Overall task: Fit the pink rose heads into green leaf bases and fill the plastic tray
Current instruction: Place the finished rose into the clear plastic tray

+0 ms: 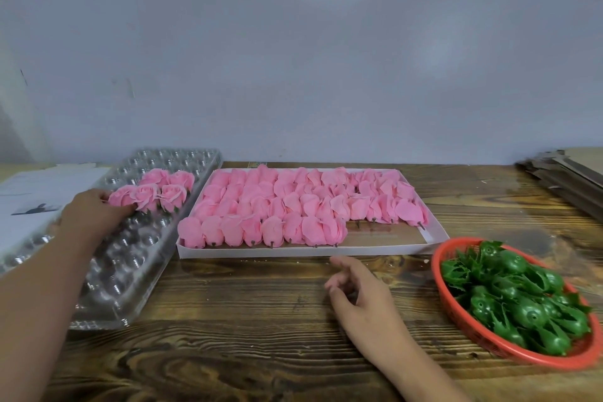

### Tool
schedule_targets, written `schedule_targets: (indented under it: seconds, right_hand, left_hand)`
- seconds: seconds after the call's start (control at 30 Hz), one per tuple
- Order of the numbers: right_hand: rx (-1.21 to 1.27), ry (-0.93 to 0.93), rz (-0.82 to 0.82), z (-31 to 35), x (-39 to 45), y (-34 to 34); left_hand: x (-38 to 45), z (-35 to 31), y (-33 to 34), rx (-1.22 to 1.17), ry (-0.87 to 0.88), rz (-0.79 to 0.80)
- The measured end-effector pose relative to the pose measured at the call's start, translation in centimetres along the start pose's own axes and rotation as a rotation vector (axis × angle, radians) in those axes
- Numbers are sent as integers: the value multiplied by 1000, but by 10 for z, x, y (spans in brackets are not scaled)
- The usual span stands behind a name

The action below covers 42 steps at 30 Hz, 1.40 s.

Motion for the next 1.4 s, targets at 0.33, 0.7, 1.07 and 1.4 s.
schedule_targets:
  seconds: [0.33, 0.7, 1.07, 1.4]
  right_hand:
    - [-9, -14, -8, 0, 1, 0]
    - [33, 16, -16, -2, 1, 0]
    - [54, 15, -51, -5, 2, -1]
    - [-34, -24, -60, 23, -1, -23]
  left_hand:
    - [-12, -10, -11, -94, -45, 28]
    - [-133, -81, -7, -489, 187, -252]
    - [-229, -111, 86, -378, 437, 231]
    - [-228, -106, 94, -266, 473, 316]
Point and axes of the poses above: each hand's wrist, its own x-axis towards the middle knuckle, its own y-axis out of the palm, z = x × y, the point moved 5 cm from there along x, towards the middle knuckle, and after that the axes turned 1 degree about y, right-handed, at the moved point
